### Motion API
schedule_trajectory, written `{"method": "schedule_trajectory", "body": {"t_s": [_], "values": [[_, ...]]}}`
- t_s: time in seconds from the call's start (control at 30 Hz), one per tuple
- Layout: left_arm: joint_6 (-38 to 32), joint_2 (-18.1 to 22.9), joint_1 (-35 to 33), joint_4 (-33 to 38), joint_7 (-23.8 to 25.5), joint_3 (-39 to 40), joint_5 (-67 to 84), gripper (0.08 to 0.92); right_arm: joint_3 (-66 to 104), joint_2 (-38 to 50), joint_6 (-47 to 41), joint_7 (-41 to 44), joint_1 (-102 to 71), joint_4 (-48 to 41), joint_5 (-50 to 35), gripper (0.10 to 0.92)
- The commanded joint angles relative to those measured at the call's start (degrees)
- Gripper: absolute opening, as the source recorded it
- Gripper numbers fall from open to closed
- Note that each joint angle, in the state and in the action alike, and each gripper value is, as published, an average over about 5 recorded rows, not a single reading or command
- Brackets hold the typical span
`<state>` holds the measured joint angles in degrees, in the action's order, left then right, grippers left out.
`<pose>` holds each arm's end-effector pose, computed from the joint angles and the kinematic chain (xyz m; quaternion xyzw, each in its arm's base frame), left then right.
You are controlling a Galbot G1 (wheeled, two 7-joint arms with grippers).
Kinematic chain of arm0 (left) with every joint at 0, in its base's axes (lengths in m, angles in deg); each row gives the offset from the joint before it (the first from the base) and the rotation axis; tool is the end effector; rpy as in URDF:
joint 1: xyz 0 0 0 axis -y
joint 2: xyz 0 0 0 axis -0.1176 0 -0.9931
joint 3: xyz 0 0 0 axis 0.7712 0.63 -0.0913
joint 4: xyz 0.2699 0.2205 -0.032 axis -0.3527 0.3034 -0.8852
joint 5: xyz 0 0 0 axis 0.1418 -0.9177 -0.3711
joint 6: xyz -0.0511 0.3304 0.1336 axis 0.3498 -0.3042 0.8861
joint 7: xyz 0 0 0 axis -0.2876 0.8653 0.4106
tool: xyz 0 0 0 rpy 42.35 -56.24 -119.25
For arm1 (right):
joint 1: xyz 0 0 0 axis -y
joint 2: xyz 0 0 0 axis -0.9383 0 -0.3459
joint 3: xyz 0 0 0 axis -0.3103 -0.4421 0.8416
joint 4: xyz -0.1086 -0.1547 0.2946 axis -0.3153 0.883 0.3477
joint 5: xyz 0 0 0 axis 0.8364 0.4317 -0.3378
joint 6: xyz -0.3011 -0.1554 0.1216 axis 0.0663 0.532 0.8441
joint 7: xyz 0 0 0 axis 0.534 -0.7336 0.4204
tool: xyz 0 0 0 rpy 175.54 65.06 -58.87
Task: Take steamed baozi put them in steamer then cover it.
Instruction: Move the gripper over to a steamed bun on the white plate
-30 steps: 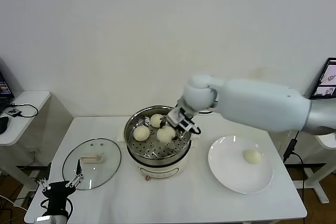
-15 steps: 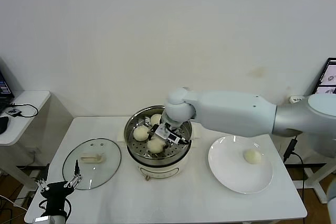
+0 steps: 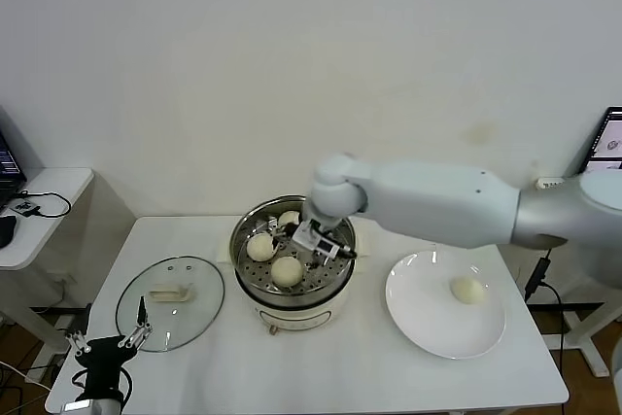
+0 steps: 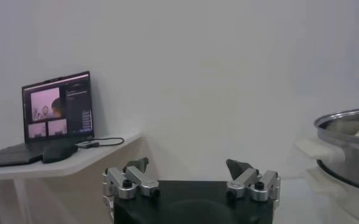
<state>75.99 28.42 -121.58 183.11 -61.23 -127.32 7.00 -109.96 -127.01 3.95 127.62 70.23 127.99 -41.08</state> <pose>0.1412 0.1091 -0.3139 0.1321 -0.9872 -0.0873 0.0176 0.4987 0.1447 -0.0573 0.6283 -0.3017 0.7165 0.0299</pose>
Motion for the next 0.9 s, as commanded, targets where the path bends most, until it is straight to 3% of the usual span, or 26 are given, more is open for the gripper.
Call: {"method": "schedule_trajectory", "body": {"t_s": [0.03, 0.17, 0.3, 0.6, 0.9], "values": [[0.01, -0.37, 0.09, 0.03, 0.01, 0.16, -0.06, 0.823, 4.91, 14.92, -10.07, 3.67, 4.97, 4.72, -4.64, 0.823], [-0.05, -0.73, -0.14, 0.2, 0.02, 0.35, -0.07, 0.823, 5.68, 22.78, -21.05, 4.69, 5.14, 7.57, -6.71, 0.823], [-0.05, -0.94, -0.18, 0.42, 0.01, 0.76, -0.14, 0.823, 6.2, 31.13, -25.31, 4.87, 2.65, 9.96, -5.92, 0.823], [0.06, -1.36, -0.42, 1.1, 0.03, 1.67, -0.41, 0.823, 17.81, 42.43, -23.29, 5.63, -17.51, 9.92, 2.2, 0.823], [0.18, -1.29, -0.96, 1.44, 0.06, 1.54, -1.15, 0.823, 38.76, 43.05, -20.33, 4.83, -43.07, 3.0, 9.55, 0.823]]}}
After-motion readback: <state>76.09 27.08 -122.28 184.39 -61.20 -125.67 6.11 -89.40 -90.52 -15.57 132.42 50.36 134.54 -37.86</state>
